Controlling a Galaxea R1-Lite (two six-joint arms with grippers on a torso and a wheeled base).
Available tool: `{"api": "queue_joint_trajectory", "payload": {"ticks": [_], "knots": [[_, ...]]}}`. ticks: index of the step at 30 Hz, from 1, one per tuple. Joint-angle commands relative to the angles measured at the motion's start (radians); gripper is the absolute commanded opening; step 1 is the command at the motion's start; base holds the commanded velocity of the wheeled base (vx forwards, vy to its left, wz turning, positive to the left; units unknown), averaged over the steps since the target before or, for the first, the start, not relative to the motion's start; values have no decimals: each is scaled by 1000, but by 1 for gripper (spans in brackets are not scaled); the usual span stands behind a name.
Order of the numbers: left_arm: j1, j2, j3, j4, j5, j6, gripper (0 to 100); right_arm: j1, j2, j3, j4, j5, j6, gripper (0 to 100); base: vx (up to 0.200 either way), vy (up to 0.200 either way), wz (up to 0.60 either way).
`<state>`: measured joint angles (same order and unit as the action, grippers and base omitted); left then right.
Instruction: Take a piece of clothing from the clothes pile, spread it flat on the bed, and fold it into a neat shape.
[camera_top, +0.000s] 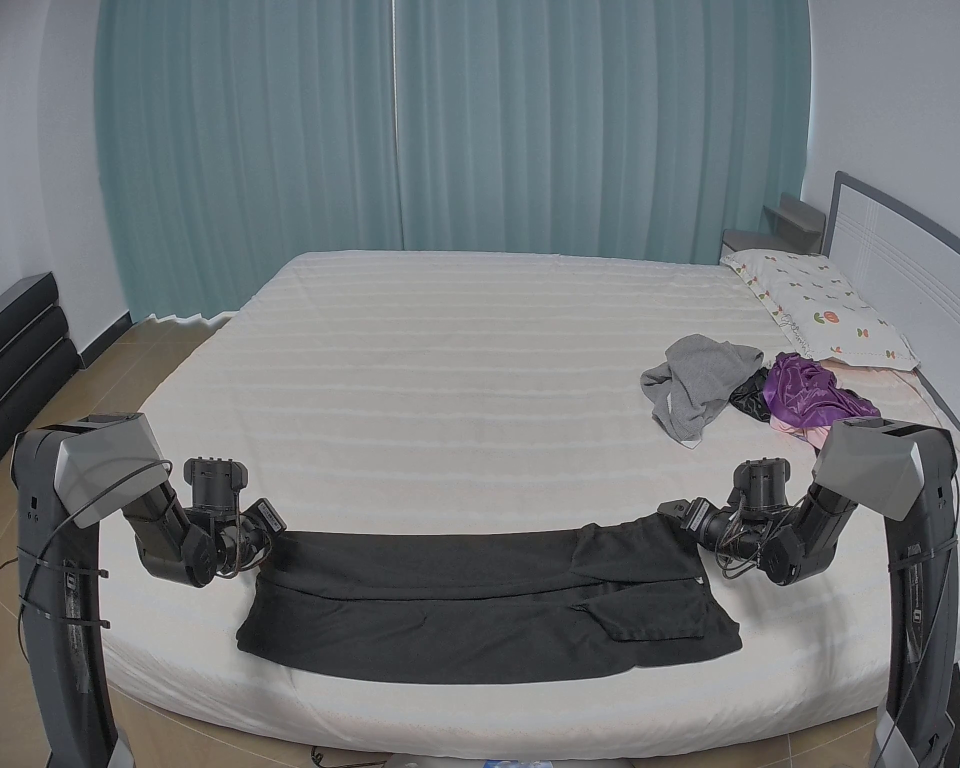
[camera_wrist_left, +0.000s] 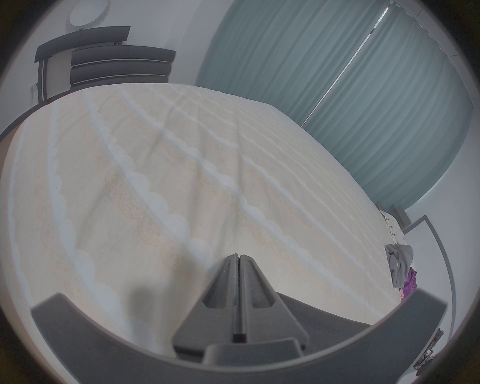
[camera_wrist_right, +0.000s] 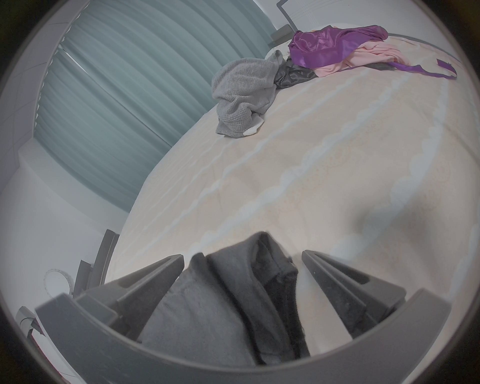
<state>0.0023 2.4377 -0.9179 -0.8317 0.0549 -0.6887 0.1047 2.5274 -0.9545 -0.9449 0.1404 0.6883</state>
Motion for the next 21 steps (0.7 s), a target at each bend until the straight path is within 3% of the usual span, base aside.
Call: {"api": "queue_joint_trajectory", "payload": {"ticks": [1,6,7,21], "knots": [[1,3,1,-1,0,0,0,3,25,-30,0,-1,4,100,0,0,0],[1,3,1,-1,2,0,0,3,30,-33,-8,-4,4,100,0,0,0],[1,4,1,-1,0,0,0,3,30,-33,-11,-12,5,0,0,0,0],[1,20,-35,-10,0,2,0,-10,17,-30,-14,-42,16,0,0,0,0]]}}
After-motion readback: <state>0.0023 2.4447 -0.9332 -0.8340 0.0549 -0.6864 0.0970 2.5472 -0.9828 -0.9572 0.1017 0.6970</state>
